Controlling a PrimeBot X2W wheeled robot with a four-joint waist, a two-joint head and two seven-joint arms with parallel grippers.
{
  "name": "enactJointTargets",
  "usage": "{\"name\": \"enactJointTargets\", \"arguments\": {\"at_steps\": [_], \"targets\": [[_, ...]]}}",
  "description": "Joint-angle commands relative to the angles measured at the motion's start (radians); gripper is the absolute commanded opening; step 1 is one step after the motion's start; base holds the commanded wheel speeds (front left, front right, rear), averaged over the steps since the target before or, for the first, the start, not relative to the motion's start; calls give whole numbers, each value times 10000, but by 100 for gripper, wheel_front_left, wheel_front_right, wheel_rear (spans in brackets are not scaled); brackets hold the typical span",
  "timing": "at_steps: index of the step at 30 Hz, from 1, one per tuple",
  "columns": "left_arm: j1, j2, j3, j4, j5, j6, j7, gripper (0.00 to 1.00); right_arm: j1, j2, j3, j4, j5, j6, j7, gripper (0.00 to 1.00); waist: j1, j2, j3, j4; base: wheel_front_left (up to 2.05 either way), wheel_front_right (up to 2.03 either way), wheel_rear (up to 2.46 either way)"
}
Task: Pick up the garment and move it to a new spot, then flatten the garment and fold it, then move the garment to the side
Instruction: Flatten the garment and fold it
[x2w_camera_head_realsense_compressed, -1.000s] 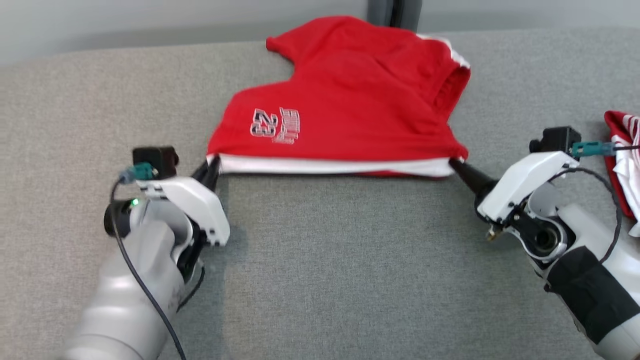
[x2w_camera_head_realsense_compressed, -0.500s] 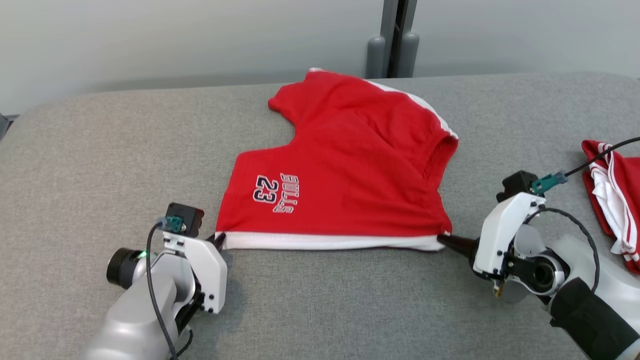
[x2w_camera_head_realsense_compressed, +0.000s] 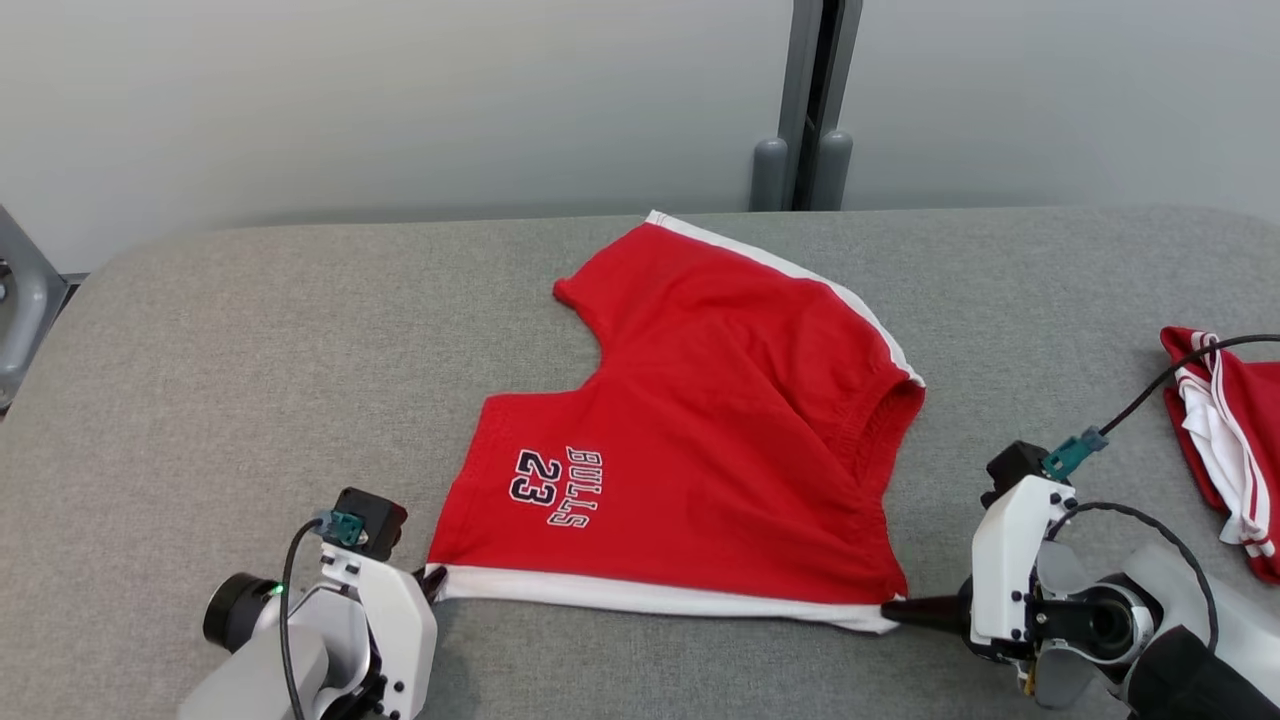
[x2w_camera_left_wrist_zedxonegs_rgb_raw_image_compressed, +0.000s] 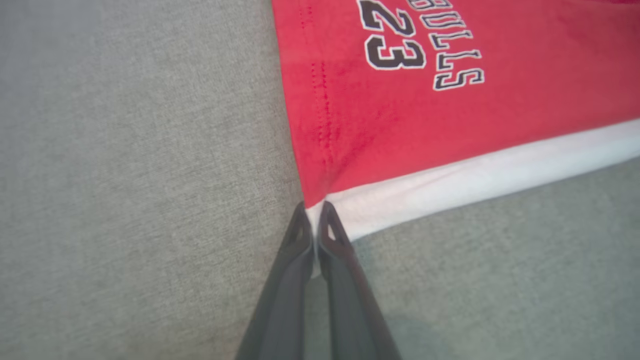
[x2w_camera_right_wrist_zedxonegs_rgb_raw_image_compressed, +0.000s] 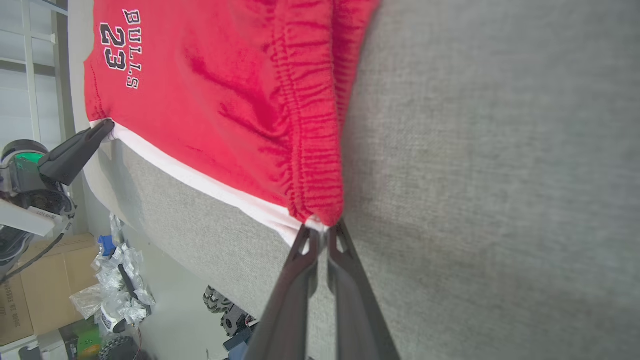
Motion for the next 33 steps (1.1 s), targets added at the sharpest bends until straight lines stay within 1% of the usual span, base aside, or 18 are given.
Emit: {"name": "enactJointTargets", "arguments": {"at_steps": [1,3,4,10,14,18,22,24,26,33], "targets": [[258,315,-106,-191,-114,16,143,0,252,-193,42,-66,135,-3,223,0,0,-1,-93,29,0,0,0],[455,557,-240,-624,-248,16,294,0,436,-306,49,-278,262,-3,459,0,0,-1,-178,30,0,0,0],[667,801,-335,-1088,-400,15,456,0,602,-441,54,-462,376,-3,664,0,0,-1,-242,35,0,0,0],[1327,1737,-549,-2516,-654,19,985,0,1235,-905,85,-1095,688,-3,1166,0,0,-1,-448,42,0,0,0],[1798,2329,-482,-3671,-906,255,1422,0,1649,-1116,60,-1597,905,-3,1333,0,0,-1,-545,9,0,0,0],[2182,2777,-50,-4969,-1507,577,1662,0,1875,-1217,-25,-2011,1026,-3,1180,0,0,-1,-512,-56,0,0,0],[2433,3104,418,-6127,-2160,921,1914,0,1942,-1134,-216,-2270,1185,-1,923,0,0,-1,-358,-210,0,0,0],[2463,3289,678,-6644,-2542,965,2079,0,1909,-1089,-333,-2389,1255,-1,795,0,0,-1,-271,-312,0,0,0],[2424,3393,834,-6859,-2727,1001,2168,0,1905,-1078,-399,-2469,1329,-1,726,0,0,-1,-235,-367,0,0,0],[2004,4091,1873,-7980,-3842,1314,2607,0,1685,-996,-1083,-3137,1764,-1,-57,0,0,-1,14,-946,0,0,0]]}}
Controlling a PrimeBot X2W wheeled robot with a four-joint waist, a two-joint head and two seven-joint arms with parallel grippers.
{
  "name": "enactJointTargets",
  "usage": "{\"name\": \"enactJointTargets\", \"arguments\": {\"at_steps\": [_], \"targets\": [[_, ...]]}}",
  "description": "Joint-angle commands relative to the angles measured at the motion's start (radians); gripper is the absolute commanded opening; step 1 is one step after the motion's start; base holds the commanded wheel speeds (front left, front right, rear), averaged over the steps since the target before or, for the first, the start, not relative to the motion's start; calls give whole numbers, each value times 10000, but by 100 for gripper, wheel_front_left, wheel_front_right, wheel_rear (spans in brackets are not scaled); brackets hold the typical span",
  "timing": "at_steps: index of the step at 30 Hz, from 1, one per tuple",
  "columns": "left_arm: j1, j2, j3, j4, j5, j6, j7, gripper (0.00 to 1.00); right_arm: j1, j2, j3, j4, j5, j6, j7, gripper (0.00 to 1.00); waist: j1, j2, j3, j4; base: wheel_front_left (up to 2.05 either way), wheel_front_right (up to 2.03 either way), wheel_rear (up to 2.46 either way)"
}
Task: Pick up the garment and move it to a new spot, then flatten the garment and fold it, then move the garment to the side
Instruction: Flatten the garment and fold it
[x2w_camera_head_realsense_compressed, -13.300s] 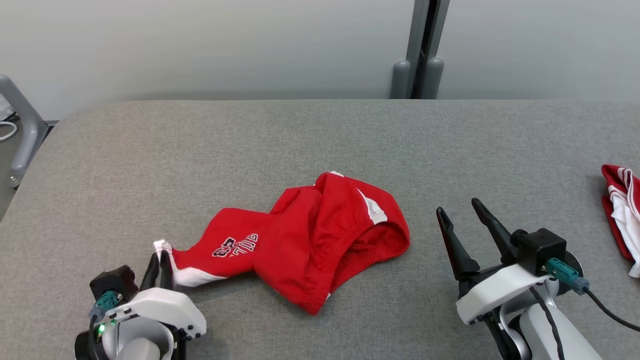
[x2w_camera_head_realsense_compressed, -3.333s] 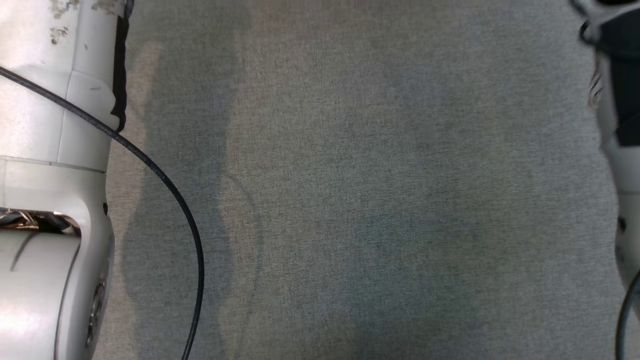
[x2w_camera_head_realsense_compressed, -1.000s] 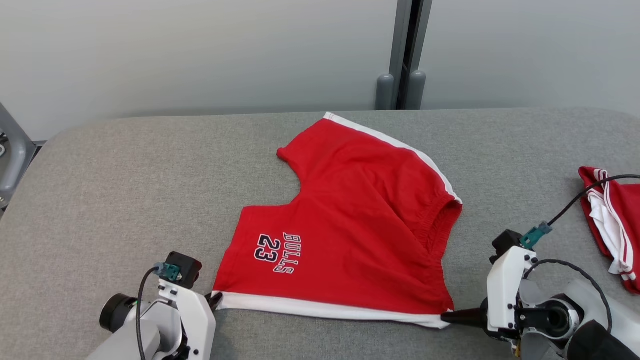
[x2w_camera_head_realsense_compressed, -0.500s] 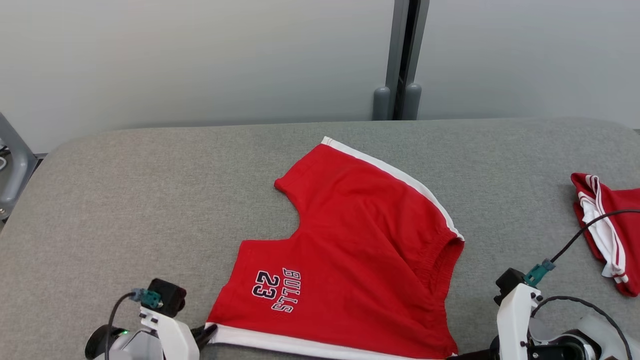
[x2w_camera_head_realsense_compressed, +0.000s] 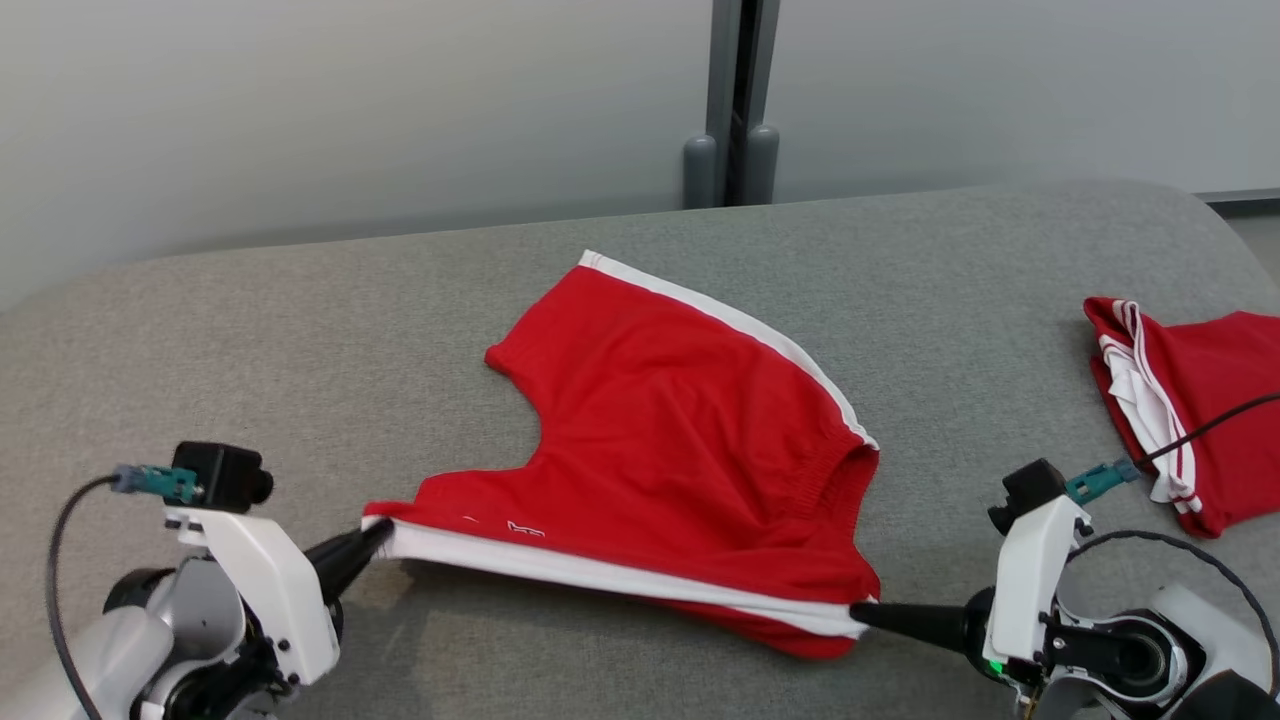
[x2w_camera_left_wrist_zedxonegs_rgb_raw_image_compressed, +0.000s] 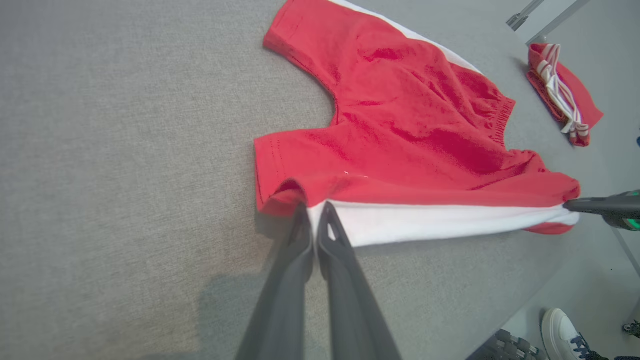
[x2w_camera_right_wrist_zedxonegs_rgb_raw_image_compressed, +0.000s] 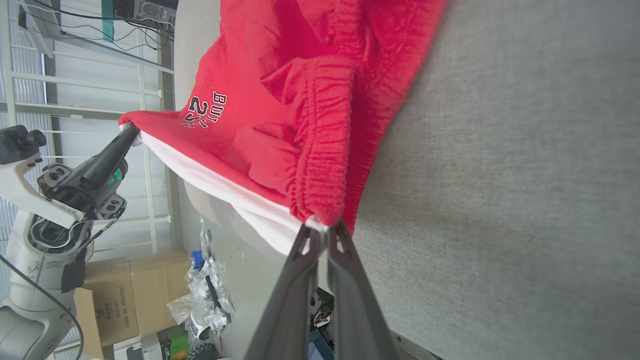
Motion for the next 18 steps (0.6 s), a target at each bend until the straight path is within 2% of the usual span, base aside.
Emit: {"name": "enactJointTargets", "arguments": {"at_steps": [1,8,11,18], "targets": [[-215,107,150,-83,-122,78,17,0,-103,39,-98,-120,101,1,-155,0,0,-1,102,-206,0,0,0],[-707,299,1062,-554,-874,436,15,0,-410,500,-579,-657,158,2,-1083,0,0,-1,423,-881,0,0,0],[-1071,318,1329,-561,-843,621,-102,0,-608,843,-696,-758,88,2,-1472,0,0,-1,676,-1146,0,0,0],[-2325,-41,1510,-6,-276,948,-417,0,-1230,1610,-1029,-713,-159,2,-2333,0,0,-1,1376,-1609,0,0,0]]}}
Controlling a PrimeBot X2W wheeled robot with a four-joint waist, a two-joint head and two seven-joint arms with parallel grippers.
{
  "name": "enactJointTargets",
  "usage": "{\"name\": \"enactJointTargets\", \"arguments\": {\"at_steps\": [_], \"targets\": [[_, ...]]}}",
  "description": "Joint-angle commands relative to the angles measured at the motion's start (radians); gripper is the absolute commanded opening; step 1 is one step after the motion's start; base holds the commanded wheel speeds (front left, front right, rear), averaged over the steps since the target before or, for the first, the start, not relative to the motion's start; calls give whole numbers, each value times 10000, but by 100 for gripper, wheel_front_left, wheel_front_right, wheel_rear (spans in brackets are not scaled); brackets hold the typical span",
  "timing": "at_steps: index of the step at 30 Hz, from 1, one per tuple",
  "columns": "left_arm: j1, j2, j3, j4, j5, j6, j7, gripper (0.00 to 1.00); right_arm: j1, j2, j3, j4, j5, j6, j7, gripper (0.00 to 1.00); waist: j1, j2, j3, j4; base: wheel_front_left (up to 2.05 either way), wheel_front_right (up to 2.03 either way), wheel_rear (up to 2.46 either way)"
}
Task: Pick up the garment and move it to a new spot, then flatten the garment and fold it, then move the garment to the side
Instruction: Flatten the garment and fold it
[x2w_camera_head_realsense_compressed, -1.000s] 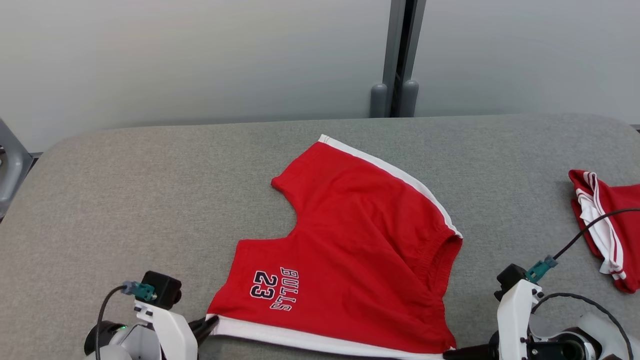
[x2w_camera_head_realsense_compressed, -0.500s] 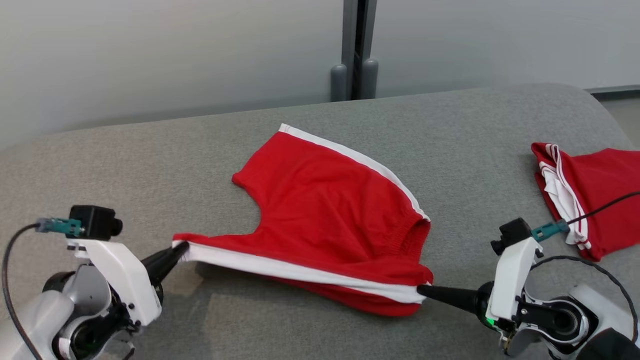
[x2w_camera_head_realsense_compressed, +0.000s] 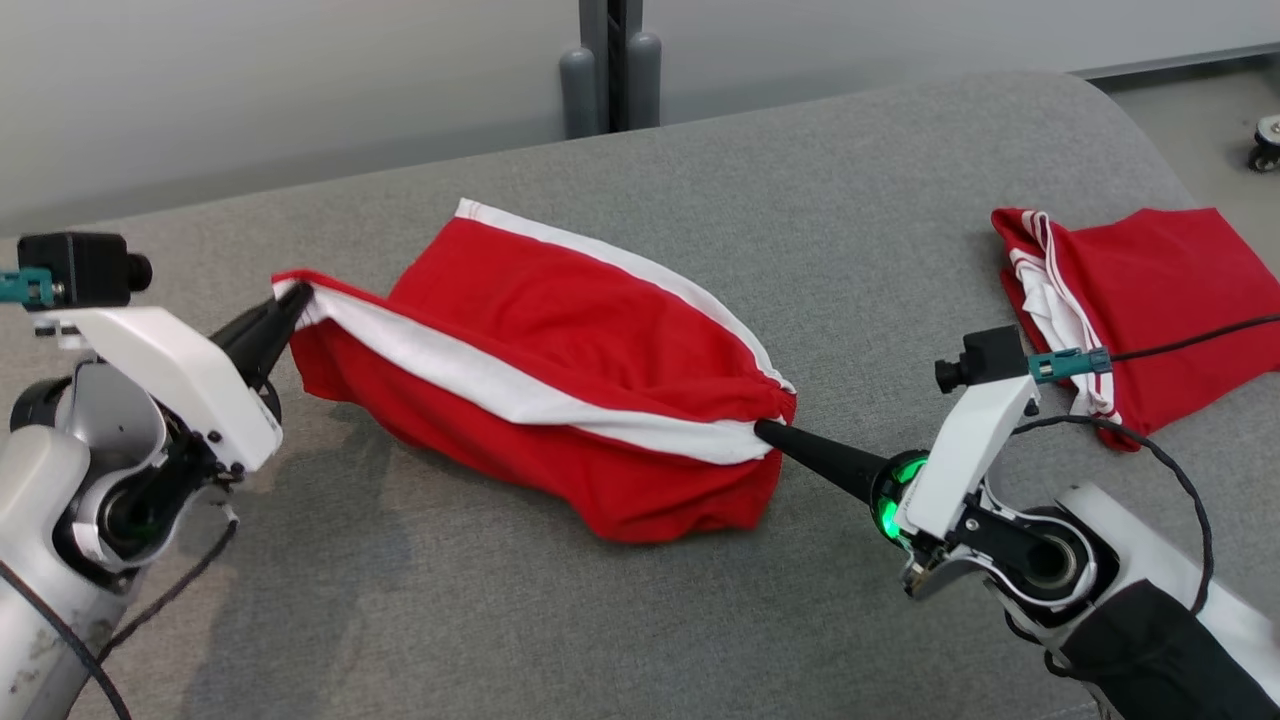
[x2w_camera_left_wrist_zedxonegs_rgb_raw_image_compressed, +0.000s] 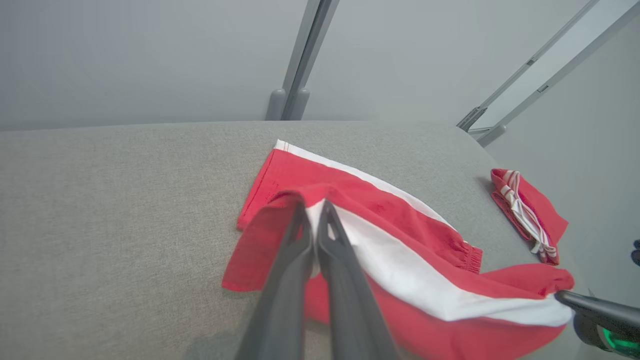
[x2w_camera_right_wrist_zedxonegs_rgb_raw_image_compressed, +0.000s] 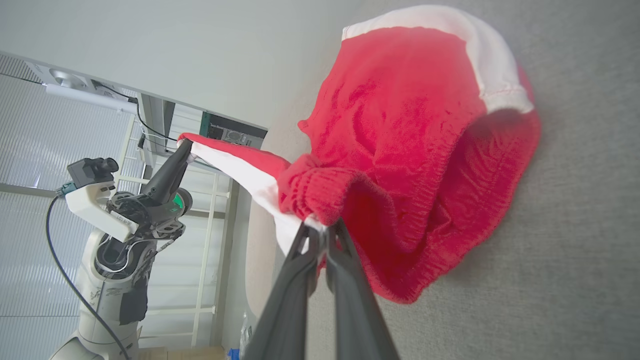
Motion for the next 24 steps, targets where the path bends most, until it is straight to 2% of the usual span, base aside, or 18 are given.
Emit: {"name": "enactJointTargets", "arguments": {"at_steps": [1,13,18,24], "targets": [[-326,-18,73,171,173,59,-105,0,-161,78,-78,92,-61,4,-155,0,1,0,319,-235,0,0,0],[-2754,-773,-506,2589,1371,314,143,0,-1393,1509,-541,1697,131,4,-739,0,1,0,1657,-1095,0,0,0],[-3558,-1040,-672,3721,1828,393,-66,0,-1855,1968,-770,2397,265,4,-852,0,1,0,2128,-1416,0,0,0],[-4217,-1364,-793,4637,2142,288,-396,0,-2158,2283,-811,2725,237,4,-818,0,1,0,2501,-1643,0,0,0]]}}
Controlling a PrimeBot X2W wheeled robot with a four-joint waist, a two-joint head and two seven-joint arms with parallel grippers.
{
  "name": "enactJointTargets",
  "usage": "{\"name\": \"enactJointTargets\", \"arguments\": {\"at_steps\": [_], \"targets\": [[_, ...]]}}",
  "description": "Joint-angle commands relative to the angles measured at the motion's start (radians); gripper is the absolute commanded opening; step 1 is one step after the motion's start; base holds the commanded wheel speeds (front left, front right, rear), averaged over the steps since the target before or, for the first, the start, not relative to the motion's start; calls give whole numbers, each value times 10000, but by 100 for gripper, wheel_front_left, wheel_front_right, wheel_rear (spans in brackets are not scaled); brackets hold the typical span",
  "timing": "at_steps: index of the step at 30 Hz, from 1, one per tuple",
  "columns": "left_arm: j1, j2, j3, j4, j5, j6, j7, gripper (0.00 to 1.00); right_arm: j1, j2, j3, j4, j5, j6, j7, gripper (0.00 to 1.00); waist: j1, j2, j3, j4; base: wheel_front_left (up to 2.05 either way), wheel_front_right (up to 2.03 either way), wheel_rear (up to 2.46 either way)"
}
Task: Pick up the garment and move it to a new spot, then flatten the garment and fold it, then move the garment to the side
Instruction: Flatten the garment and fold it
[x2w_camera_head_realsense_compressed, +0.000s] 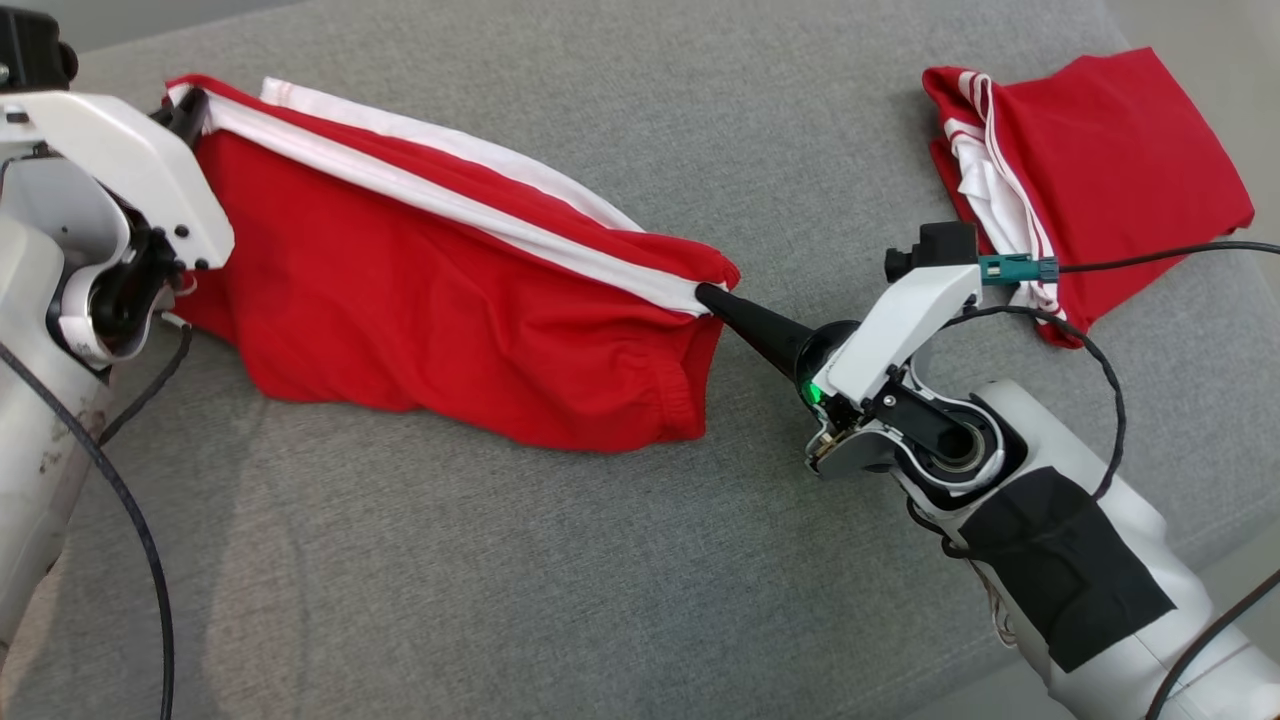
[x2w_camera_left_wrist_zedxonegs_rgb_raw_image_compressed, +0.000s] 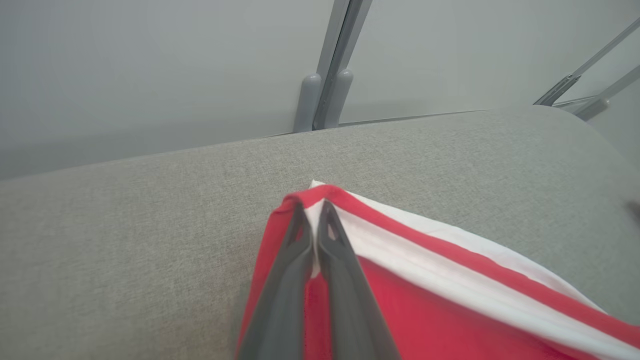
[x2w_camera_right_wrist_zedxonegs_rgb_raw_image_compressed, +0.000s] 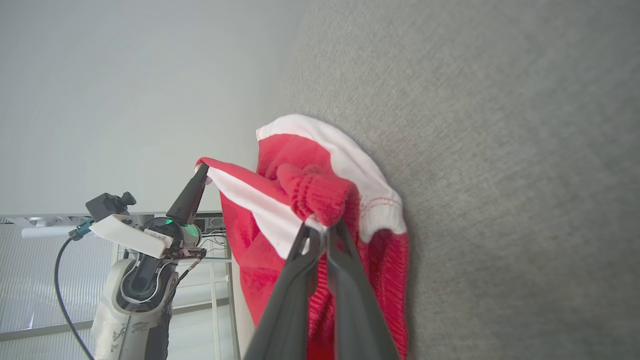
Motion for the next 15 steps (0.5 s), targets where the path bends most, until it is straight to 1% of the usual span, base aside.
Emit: {"name": "enactJointTargets", "arguments": {"at_steps": [1,9,15], "targets": [[-306,-48,-16,208,131,-33,-168,0,-116,35,2,59,-31,4,-31,0,0,0,204,-163,0,0,0],[-1229,-348,-437,1505,787,-330,-610,0,-431,330,-39,704,-78,3,-330,0,0,0,602,-479,0,0,0],[-1748,-519,-853,2404,1299,-446,-810,0,-543,478,12,740,-21,1,-422,0,0,0,857,-651,0,0,0]]}}
